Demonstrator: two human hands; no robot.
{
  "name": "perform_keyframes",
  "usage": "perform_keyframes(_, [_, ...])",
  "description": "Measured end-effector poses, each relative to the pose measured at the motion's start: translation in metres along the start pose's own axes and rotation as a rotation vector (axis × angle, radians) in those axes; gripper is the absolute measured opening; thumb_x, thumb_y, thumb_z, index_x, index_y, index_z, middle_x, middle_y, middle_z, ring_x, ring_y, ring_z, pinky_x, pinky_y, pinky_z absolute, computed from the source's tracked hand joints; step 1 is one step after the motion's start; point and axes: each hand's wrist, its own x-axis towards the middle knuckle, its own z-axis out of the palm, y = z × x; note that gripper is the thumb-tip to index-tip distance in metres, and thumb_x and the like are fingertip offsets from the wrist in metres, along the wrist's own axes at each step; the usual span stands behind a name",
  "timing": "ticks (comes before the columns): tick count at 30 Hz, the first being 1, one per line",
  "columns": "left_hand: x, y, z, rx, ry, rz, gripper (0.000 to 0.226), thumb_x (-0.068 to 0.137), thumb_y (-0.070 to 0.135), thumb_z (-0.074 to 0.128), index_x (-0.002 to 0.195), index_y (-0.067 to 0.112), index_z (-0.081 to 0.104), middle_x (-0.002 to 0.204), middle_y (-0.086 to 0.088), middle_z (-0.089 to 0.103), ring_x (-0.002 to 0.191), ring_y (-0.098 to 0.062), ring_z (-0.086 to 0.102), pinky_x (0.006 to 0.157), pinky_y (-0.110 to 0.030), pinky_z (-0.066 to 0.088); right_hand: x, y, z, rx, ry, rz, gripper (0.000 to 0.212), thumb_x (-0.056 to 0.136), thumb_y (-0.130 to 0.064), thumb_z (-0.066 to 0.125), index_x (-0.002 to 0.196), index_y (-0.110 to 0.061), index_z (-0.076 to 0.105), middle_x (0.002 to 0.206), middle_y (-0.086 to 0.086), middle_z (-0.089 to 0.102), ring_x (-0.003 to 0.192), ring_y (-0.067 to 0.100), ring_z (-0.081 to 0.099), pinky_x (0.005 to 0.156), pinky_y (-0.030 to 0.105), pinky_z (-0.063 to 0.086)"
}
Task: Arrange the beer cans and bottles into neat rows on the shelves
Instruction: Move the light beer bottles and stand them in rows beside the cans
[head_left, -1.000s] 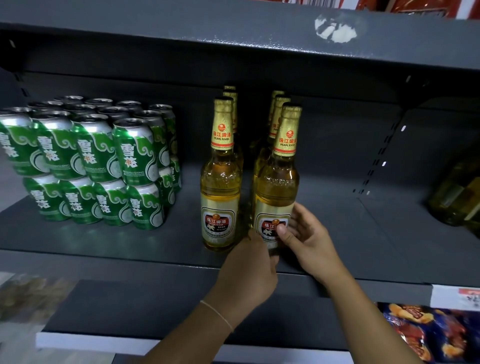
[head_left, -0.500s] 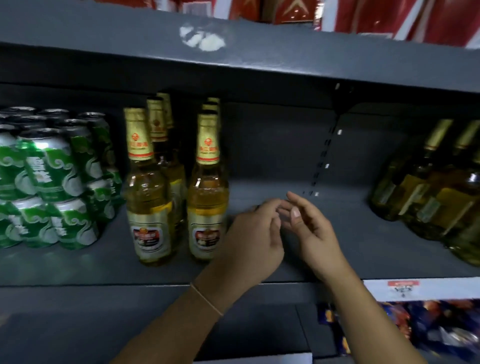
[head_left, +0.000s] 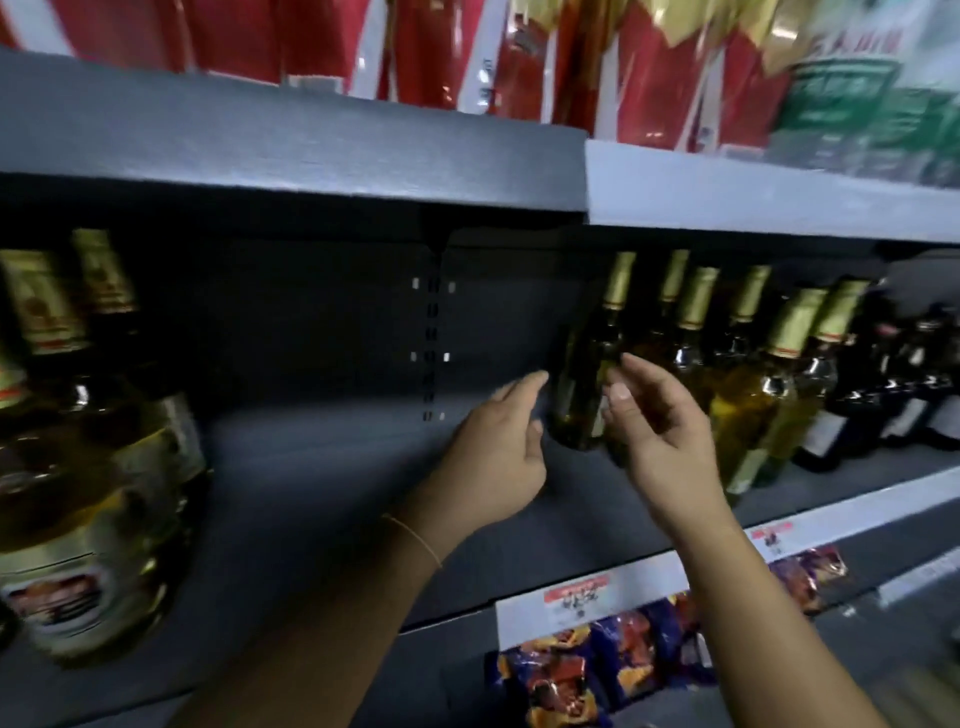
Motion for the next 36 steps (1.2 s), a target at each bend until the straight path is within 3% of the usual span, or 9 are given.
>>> perform_keyframes(3, [0.017,0.014,0.025,-0.038,-0.057,0.01,0.051,0.1,0.012,0.042,0.15,0.018,0.031,0.151,-0.002,0.038,0.132,-0.013,0.042,0.103,-0.012,0.027,0.018,0.009,-0.043,-0.143,0.285,-0.068,0.023,0.094,-0.02,0.064,0.117,-0.021,0.062,0.107,-0.003,0.067,0.099,0.007,0.064,0.09,0.03,0.051])
perform_keyframes(7, [0.033,0.032,0.056,-0.064,-0.105,0.019,0.053,0.099,0.012,0.042,0.15,0.02,0.03,0.152,-0.001,0.036,0.134,-0.014,0.04,0.109,-0.02,0.031,0.044,0.029,-0.097,-0.357,0.497,-0.083,0.039,0.086,-0.04,0.062,0.119,-0.019,0.058,0.116,0.004,0.06,0.109,0.022,0.06,0.097,0.045,0.05])
perform_keyframes(11, [0.044,0.044,0.081,-0.071,-0.161,0.018,0.053,0.101,0.011,0.041,0.151,0.02,0.029,0.151,-0.001,0.036,0.133,-0.012,0.04,0.101,-0.014,0.028,0.068,0.041,-0.126,-0.503,0.389,0.11,0.063,0.084,-0.043,0.071,0.135,-0.013,0.048,0.128,0.004,0.055,0.123,0.025,0.053,0.105,0.046,0.045])
perform_keyframes(14, [0.046,0.049,0.093,-0.086,-0.185,0.009,0.053,0.101,0.011,0.041,0.151,0.02,0.029,0.153,-0.001,0.035,0.136,-0.012,0.038,0.106,-0.015,0.029,0.074,0.046,-0.13,-0.449,0.276,0.206,0.074,0.077,-0.047,0.078,0.137,-0.016,0.048,0.128,0.002,0.061,0.118,0.019,0.058,0.101,0.042,0.05])
perform_keyframes(17, [0.045,0.048,0.1,-0.077,-0.198,-0.003,0.053,0.1,0.012,0.042,0.151,0.02,0.029,0.152,-0.002,0.036,0.137,-0.015,0.039,0.111,-0.024,0.032,0.077,0.047,-0.127,-0.457,0.267,0.19,0.075,0.068,-0.048,0.085,0.13,-0.02,0.053,0.116,-0.008,0.062,0.109,0.013,0.06,0.092,0.035,0.052])
perform_keyframes(20, [0.043,0.043,0.101,-0.065,-0.202,-0.013,0.055,0.1,0.012,0.044,0.152,0.021,0.028,0.152,-0.002,0.036,0.135,-0.016,0.041,0.109,-0.022,0.033,0.077,0.05,-0.125,-0.496,0.316,0.145,0.079,0.061,-0.045,0.09,0.126,-0.018,0.055,0.119,-0.002,0.062,0.11,0.015,0.058,0.093,0.038,0.052])
perform_keyframes(28, [0.034,0.029,0.088,-0.027,-0.167,-0.03,0.055,0.099,0.018,0.048,0.15,0.021,0.03,0.149,-0.002,0.041,0.134,-0.017,0.042,0.108,-0.025,0.035,0.056,0.057,-0.103,-0.407,0.307,0.001,0.079,0.059,-0.066,0.075,0.124,-0.025,0.057,0.122,-0.001,0.061,0.118,0.016,0.057,0.1,0.044,0.05])
perform_keyframes(32, [0.029,0.015,0.072,-0.089,-0.165,-0.09,0.061,0.095,0.019,0.055,0.151,0.019,0.029,0.148,-0.004,0.042,0.134,-0.017,0.042,0.112,-0.026,0.034,0.044,0.028,-0.071,-0.336,0.18,-0.077,0.066,0.065,-0.052,0.08,0.123,-0.025,0.062,0.116,-0.005,0.065,0.112,0.013,0.061,0.098,0.044,0.051])
perform_keyframes(36, [0.017,-0.009,0.044,-0.302,-0.26,-0.217,0.085,0.087,0.023,0.068,0.154,0.026,0.016,0.156,0.004,0.031,0.139,-0.009,0.034,0.116,-0.035,0.033,0.034,-0.005,-0.031,-0.132,-0.009,-0.028,0.043,0.071,-0.018,0.086,0.11,-0.021,0.069,0.099,-0.006,0.074,0.095,0.009,0.07,0.09,0.042,0.057])
